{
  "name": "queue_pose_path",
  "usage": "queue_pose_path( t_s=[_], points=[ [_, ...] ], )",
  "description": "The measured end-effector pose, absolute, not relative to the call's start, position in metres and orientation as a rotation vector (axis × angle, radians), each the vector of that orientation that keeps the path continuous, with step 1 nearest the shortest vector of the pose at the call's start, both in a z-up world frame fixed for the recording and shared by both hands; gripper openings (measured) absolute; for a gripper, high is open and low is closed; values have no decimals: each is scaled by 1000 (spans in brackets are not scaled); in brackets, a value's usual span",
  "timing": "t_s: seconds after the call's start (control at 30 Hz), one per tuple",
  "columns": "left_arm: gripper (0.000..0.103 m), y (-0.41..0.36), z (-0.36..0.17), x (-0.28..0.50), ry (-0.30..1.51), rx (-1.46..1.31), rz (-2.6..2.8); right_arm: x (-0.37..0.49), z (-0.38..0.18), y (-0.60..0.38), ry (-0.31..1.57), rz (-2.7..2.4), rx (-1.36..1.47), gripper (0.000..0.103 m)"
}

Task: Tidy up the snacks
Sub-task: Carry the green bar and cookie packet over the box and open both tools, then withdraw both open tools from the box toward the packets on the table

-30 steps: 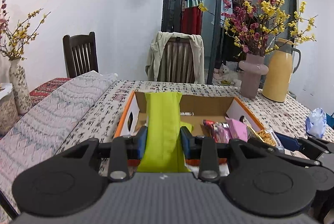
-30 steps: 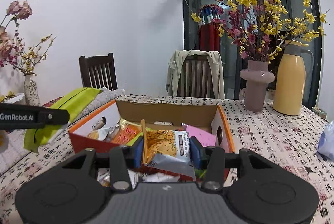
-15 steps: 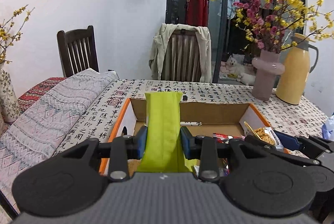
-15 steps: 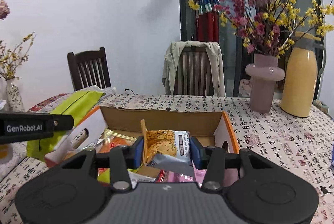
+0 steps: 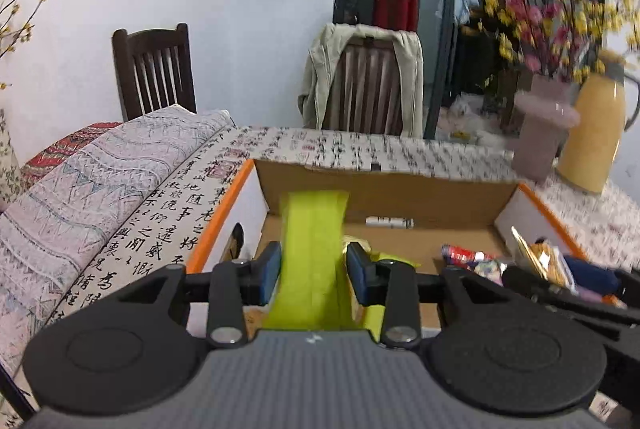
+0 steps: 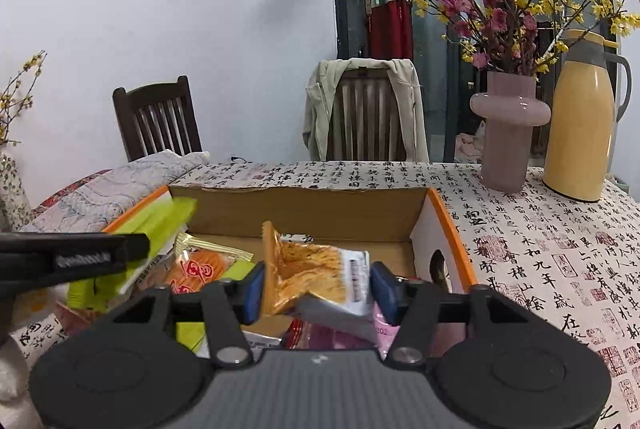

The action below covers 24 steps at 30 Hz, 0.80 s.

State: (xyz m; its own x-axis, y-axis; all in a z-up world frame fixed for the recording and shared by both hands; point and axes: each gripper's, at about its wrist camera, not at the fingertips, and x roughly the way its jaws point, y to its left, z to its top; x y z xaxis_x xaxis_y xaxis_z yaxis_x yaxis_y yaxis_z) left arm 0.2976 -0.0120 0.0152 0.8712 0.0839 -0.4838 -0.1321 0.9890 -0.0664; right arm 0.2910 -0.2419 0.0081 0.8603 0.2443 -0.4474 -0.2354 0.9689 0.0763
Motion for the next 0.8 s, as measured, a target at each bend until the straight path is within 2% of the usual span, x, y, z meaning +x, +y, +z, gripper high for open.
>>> queue_pose_path(
  t_s=[0.03, 0.07, 0.1, 0.13, 0.17, 0.2, 0.8],
  points=[
    [47, -10, 17, 295, 491, -114, 111, 291, 8, -242, 474, 242, 19, 61],
    [64, -8, 19, 294, 477, -128, 123, 291, 9, -244, 476, 237, 25, 64],
    [75, -7, 22, 291, 462, -134, 141, 292, 9, -245, 477, 235, 33, 73],
    [91, -7, 24, 287, 440, -136, 160, 291, 10, -247, 480, 233, 39, 90],
    [100, -7, 27, 284, 423, -134, 174, 291, 11, -248, 480, 229, 45, 96],
    [102, -8, 30, 282, 408, -131, 188, 291, 11, -250, 477, 223, 53, 103],
    [103, -17, 49, 242, 410, -96, 268, 284, 15, -262, 496, 240, 121, 103]
  ],
)
